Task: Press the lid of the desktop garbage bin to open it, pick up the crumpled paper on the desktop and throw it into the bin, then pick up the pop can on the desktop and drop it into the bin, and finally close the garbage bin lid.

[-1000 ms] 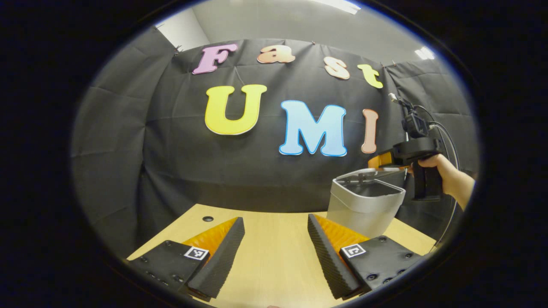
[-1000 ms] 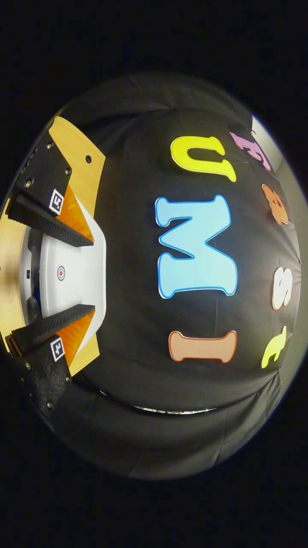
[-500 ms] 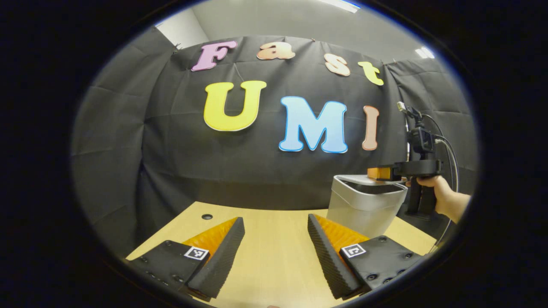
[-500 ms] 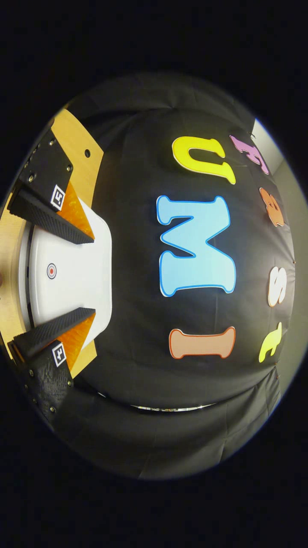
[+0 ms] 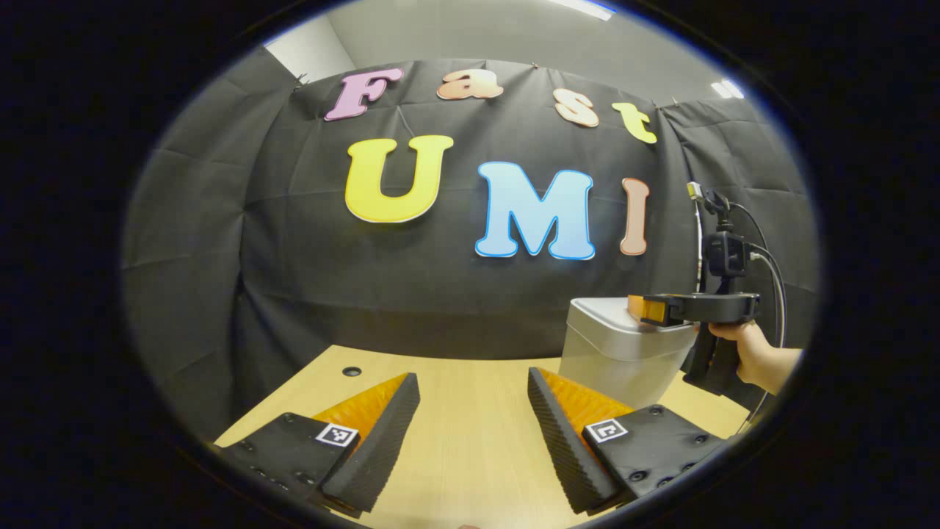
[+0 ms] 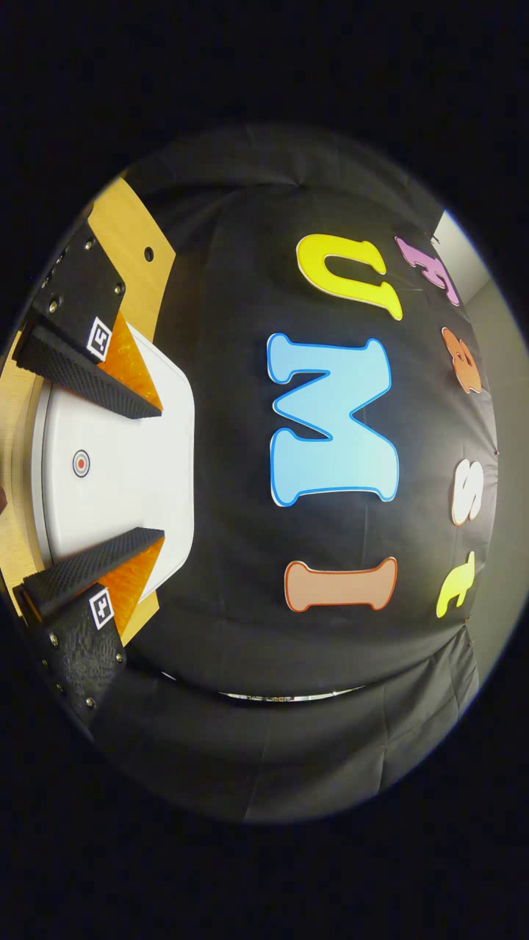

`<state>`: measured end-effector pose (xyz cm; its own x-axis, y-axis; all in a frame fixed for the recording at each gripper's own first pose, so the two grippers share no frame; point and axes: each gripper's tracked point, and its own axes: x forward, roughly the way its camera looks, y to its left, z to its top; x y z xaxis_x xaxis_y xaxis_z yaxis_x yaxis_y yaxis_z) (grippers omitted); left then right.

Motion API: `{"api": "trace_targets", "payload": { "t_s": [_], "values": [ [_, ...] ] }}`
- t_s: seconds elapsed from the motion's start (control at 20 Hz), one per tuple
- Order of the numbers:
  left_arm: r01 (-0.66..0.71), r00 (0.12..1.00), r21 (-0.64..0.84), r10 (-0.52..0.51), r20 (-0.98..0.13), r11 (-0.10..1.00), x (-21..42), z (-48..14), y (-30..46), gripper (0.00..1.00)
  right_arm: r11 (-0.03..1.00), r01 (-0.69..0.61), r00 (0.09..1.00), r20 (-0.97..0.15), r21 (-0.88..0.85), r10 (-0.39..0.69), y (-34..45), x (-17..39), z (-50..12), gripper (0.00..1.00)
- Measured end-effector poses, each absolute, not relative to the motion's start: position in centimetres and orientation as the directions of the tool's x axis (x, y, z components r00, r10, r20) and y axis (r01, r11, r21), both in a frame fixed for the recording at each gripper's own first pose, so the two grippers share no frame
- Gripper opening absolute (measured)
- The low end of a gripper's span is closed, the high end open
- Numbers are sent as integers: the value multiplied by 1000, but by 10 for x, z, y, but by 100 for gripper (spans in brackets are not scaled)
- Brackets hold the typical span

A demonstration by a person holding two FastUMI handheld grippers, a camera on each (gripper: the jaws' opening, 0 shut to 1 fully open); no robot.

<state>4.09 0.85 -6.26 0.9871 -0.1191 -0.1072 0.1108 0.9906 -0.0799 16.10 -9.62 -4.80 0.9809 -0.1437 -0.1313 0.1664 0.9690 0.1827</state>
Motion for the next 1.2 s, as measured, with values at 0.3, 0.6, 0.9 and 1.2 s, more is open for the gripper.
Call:
{"api": "trace_targets", "payload": {
  "t_s": [0.3, 0.6, 0.9, 1.2],
  "values": [
    [122, 985, -79, -130, -113, 989, 50, -65, 1, 98, 974, 156, 986, -84, 165, -144, -95, 162, -51, 97],
    [144, 980, -75, -153, -125, 987, 57, -66, -17, 98, 975, 139, 989, -68, 176, -129, -96, 161, -56, 98],
    [145, 983, -83, -153, -104, 986, 51, -56, -30, 95, 972, 140, 990, -40, 188, -135, -95, 161, -57, 99],
    [112, 990, -63, -116, -74, 992, 29, -38, -31, 98, 965, 153, 988, -23, 213, -151, -98, 160, -51, 98]
  ]
}}
